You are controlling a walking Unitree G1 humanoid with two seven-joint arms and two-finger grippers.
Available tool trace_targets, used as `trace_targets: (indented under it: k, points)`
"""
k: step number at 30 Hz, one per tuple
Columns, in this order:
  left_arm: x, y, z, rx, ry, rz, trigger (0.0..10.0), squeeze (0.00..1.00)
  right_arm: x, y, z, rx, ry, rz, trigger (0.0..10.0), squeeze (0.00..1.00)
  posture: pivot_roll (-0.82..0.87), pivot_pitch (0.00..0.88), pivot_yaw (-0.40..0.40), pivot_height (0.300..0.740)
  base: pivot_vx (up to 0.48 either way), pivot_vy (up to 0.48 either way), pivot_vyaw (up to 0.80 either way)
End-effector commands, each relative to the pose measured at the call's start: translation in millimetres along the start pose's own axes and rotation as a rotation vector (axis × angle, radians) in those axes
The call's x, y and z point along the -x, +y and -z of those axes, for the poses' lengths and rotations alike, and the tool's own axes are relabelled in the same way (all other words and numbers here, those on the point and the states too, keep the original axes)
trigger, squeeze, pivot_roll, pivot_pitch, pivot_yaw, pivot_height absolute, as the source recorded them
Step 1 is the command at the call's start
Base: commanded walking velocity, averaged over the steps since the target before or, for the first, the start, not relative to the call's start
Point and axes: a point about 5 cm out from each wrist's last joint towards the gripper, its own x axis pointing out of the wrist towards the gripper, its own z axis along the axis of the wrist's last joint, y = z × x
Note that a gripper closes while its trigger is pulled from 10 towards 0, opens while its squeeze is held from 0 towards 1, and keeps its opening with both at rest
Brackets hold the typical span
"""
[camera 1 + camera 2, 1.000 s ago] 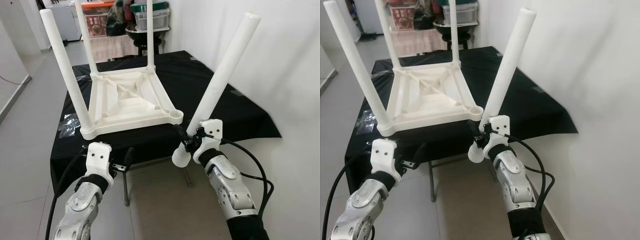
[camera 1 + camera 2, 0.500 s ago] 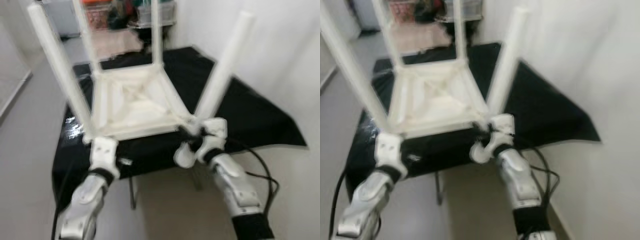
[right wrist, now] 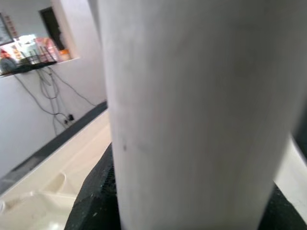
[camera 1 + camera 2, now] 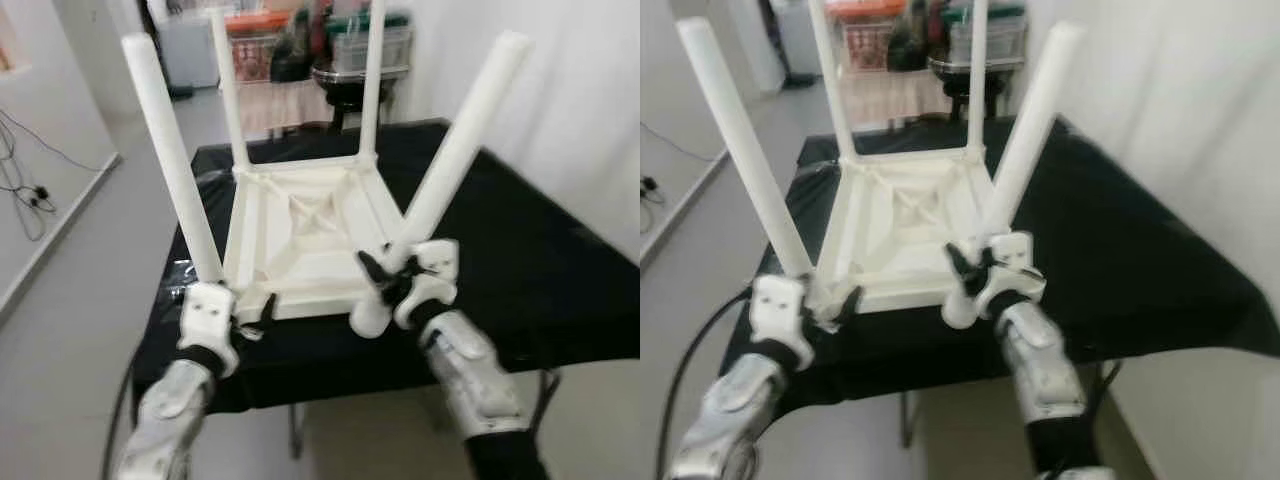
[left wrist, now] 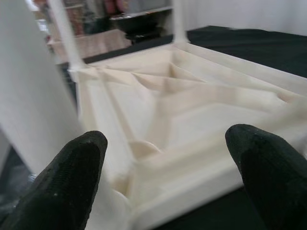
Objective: Building children table
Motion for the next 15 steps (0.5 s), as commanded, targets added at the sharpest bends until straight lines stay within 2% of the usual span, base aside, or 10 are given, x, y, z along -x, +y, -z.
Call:
trace_targets:
  k: [1,2,4,5,6,7,8,11,15]
  points:
    - [0.7,10.0,-4.0,-0.007,-0.016,-0.023,10.0,0.0,-9.0,6.0,-25.3,0.049,-0.117,-0.042,10.0,0.0,-0.1,0.0,0.021,0.74,0.337,0.0,0.0]
    - [-0.9,10.2,-7.0,-0.003,-0.028,-0.022,10.0,0.0,-10.0,0.6,-32.4,0.069,-0.138,-0.029,10.0,0.0,-0.1,0.0,0.021,0.74,0.337,0.0,0.0]
    - [-0.9,10.2,-7.0,-0.003,-0.028,-0.022,10.0,0.0,-10.0,0.6,-32.4,0.069,-0.138,-0.029,10.0,0.0,-0.1,0.0,0.021,0.74,0.337,0.0,0.0]
    - [-3.8,8.5,-12.1,0.012,-0.048,-0.014,10.0,0.0,-12.0,-8.3,-46.3,0.105,-0.174,-0.012,10.0,0.0,-0.1,0.0,0.023,0.74,0.33,0.0,0.0]
    - [-3.8,8.5,-12.1,0.012,-0.048,-0.014,10.0,0.0,-12.0,-8.3,-46.3,0.105,-0.174,-0.012,10.0,0.0,-0.1,0.0,0.023,0.74,0.33,0.0,0.0]
    - [-5.7,6.5,-15.8,0.029,-0.066,-0.007,10.0,0.0,-13.4,-12.9,-56.4,0.13,-0.2,-0.006,10.0,0.0,-0.11,0.0,0.025,0.74,0.0,0.0,0.0]
    - [-5.7,6.5,-15.8,0.029,-0.066,-0.007,10.0,0.0,-13.4,-12.9,-56.4,0.13,-0.2,-0.006,10.0,0.0,-0.11,0.0,0.025,0.74,0.0,0.0,0.0]
    - [-8.7,0.4,-23.8,0.104,-0.111,0.01,10.0,0.0,-14.8,-18.2,-75.3,0.201,-0.24,-0.015,10.0,0.0,-0.1,0.0,0.026,0.74,0.0,0.0,0.0]
    - [-8.6,-3.3,-22.0,0.119,-0.091,0.04,10.0,0.0,-14.4,-19.3,-78.9,0.206,-0.244,-0.025,10.0,0.0,-0.11,0.0,0.027,0.74,0.0,0.0,0.0]
